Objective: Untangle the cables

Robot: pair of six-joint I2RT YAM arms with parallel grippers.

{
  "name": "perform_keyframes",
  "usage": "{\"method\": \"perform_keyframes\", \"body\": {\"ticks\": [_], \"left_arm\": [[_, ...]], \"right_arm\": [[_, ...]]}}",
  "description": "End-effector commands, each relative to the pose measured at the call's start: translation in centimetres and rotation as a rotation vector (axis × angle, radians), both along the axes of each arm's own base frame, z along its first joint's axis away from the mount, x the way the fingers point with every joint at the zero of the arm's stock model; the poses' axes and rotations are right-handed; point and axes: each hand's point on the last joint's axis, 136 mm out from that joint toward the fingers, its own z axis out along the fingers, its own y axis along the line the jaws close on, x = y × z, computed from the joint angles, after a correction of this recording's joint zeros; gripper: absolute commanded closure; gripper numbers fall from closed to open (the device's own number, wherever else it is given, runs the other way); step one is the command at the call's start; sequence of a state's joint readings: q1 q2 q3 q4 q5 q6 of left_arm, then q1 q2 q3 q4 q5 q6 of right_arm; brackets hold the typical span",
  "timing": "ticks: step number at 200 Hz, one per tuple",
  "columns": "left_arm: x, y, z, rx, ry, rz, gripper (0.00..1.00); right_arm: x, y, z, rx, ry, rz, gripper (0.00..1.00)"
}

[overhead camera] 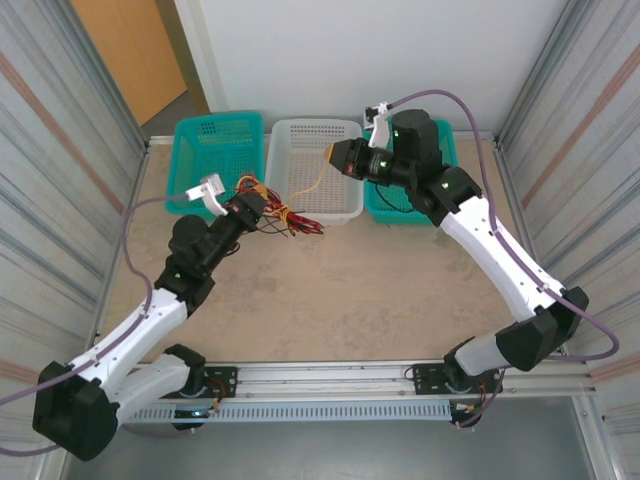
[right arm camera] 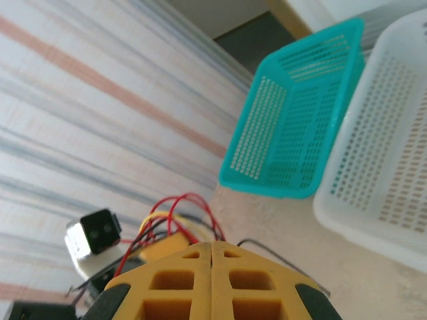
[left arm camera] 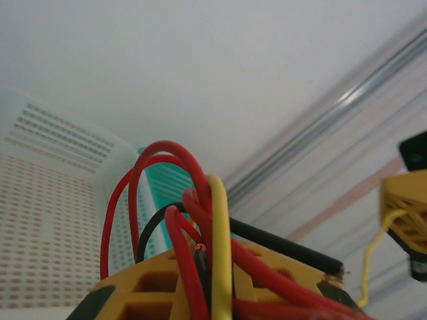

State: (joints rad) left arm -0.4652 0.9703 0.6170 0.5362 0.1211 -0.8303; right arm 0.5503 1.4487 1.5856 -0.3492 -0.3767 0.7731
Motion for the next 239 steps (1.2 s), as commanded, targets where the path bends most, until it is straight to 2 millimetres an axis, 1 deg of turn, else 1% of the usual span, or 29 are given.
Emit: {"method": "perform_keyframes", "body": {"ticks": [1, 17, 31, 47, 69, 80, 94, 123, 143, 170, 191, 211, 239], "left_arm": [[-2.8, -2.3, 5.6, -0.159, -0.137, -0.220, 1.00], [-3.3, -2.9, 7.1, -0.207, -0.163, -0.283, 1.00], [-3.7, -3.0, 8.5, -0.249, -0.187, -0.319, 1.00], [-3.9, -2.7, 10.0, -0.301, -0.212, -0.341, 1.00], [-4.5, -2.4, 12.6, -0.371, -0.261, -0.401, 1.00], [-4.7, -2.8, 13.7, -0.391, -0.278, -0.439, 1.00], [-4.9, -3.1, 14.9, -0.423, -0.302, -0.468, 1.00], [-4.5, -2.3, 16.7, -0.500, -0.353, -0.450, 1.00], [-4.0, -1.4, 17.3, -0.511, -0.378, -0.401, 1.00], [-2.6, 0.1, 17.6, -0.538, -0.400, -0.314, 1.00], [-1.5, 0.6, 17.5, -0.548, -0.404, -0.272, 1.00], [-0.5, 1.3, 17.2, -0.565, -0.398, -0.229, 1.00], [0.5, 2.5, 16.7, -0.569, -0.393, -0.151, 1.00]], "right_arm": [[1.7, -1.0, 0.5, 0.001, -0.015, -0.013, 1.00], [2.9, -1.6, -0.5, -0.005, 0.011, -0.033, 1.00], [3.8, -2.3, -1.7, -0.013, 0.037, -0.051, 1.00], [4.9, -3.2, -3.5, -0.013, 0.079, -0.079, 1.00], [6.2, -4.0, -6.8, 0.018, 0.170, -0.097, 1.00], [6.6, -3.7, -8.2, 0.062, 0.210, -0.091, 1.00], [6.9, -3.1, -9.3, 0.092, 0.237, -0.090, 1.00], [7.0, -2.1, -11.4, 0.138, 0.280, -0.095, 1.00], [6.0, -0.9, -13.0, 0.162, 0.318, -0.074, 1.00], [3.5, 1.3, -15.1, 0.166, 0.355, -0.039, 1.00], [1.2, 3.2, -16.2, 0.171, 0.377, 0.002, 1.00], [-0.8, 4.8, -16.7, 0.160, 0.384, 0.039, 1.00], [-3.0, 7.0, -16.5, 0.153, 0.381, 0.098, 1.00]]}}
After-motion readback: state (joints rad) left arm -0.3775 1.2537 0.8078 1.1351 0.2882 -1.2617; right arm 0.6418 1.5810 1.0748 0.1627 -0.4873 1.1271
